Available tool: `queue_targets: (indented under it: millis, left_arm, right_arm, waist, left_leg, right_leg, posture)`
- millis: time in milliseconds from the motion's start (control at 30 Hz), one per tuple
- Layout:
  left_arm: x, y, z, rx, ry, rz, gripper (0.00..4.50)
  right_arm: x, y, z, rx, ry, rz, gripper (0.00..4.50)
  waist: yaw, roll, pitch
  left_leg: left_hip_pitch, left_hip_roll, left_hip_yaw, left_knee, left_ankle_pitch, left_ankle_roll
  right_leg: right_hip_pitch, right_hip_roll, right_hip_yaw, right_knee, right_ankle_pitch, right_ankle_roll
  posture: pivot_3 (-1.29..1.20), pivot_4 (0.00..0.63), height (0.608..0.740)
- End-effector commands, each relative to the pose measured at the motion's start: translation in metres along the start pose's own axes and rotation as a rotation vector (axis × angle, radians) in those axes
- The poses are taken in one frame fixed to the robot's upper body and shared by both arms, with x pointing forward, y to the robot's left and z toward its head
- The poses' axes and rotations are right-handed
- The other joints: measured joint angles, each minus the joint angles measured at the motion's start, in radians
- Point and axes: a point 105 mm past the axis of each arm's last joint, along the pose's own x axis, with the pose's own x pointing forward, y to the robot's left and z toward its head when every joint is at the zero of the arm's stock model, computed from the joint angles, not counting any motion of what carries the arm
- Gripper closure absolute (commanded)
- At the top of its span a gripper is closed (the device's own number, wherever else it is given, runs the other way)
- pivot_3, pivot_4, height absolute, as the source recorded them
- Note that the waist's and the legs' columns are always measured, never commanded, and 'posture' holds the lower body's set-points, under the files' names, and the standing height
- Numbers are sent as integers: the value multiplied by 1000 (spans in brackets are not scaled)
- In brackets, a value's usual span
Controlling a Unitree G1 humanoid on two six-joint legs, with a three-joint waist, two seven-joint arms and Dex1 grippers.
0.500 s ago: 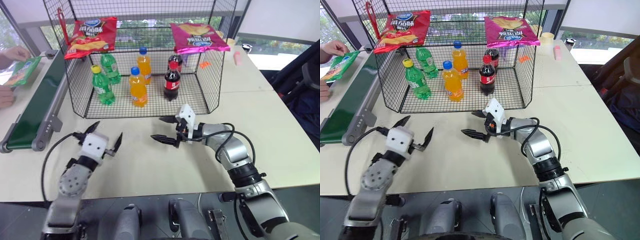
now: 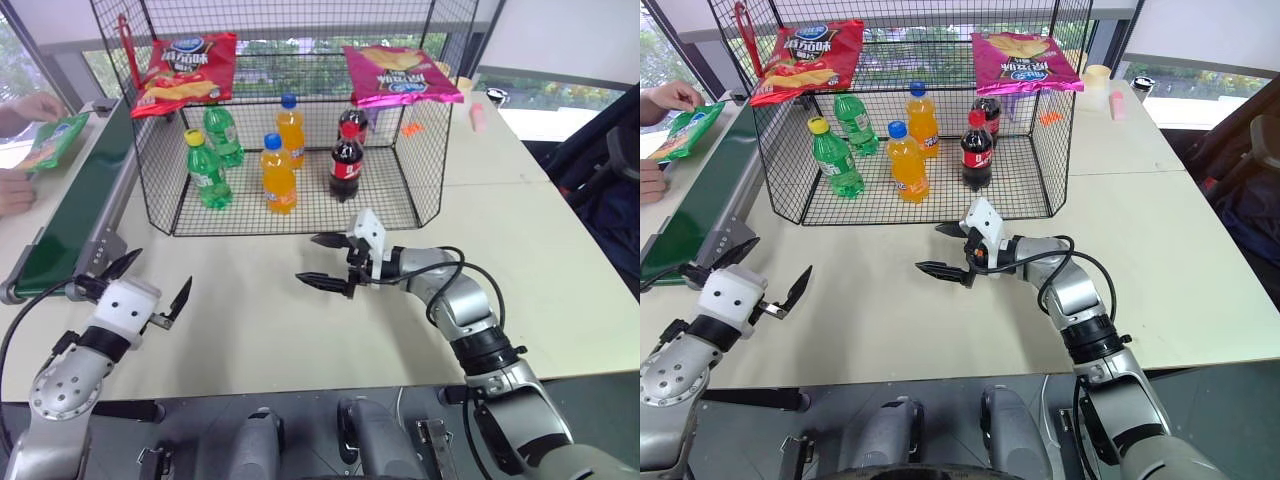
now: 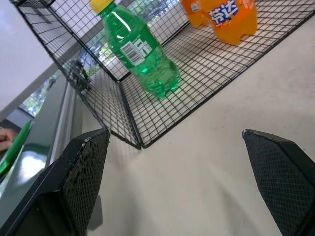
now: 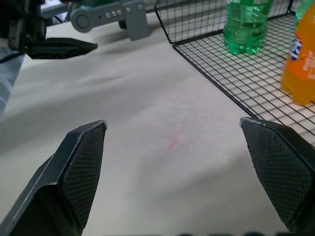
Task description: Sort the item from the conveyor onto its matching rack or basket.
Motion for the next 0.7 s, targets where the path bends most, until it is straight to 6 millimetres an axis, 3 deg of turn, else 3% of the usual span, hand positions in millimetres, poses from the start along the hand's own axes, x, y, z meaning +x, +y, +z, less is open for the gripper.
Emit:
queue_targets:
  millis: [33, 433, 700]
  left_arm:
    - [1, 4, 8, 22, -34, 13, 21]
    - [17, -16, 9, 14, -60, -4, 21]
    - [16, -6, 14, 57, -63, 1, 21]
  right_arm:
    - [4, 0, 18, -52, -42, 21, 0]
    - [10, 4, 21, -62, -53, 36, 0]
    - [11, 10, 19, -61, -51, 62, 0]
  waist:
    - [0, 0, 0]
    - [0, 0, 0]
    - [-1, 0, 0]
  left_leg:
    - [0, 0, 0, 0, 0, 0]
    - [0, 0, 0, 0, 0, 0]
    - [0, 0, 0, 0, 0, 0]
  right_leg:
    - [0, 0, 0, 0, 0, 0]
    - [0, 0, 0, 0, 0, 0]
    - [0, 0, 0, 1, 0, 0]
  posture:
    - [0, 150, 740]
    - [0, 150, 740]
    - [0, 150, 740]
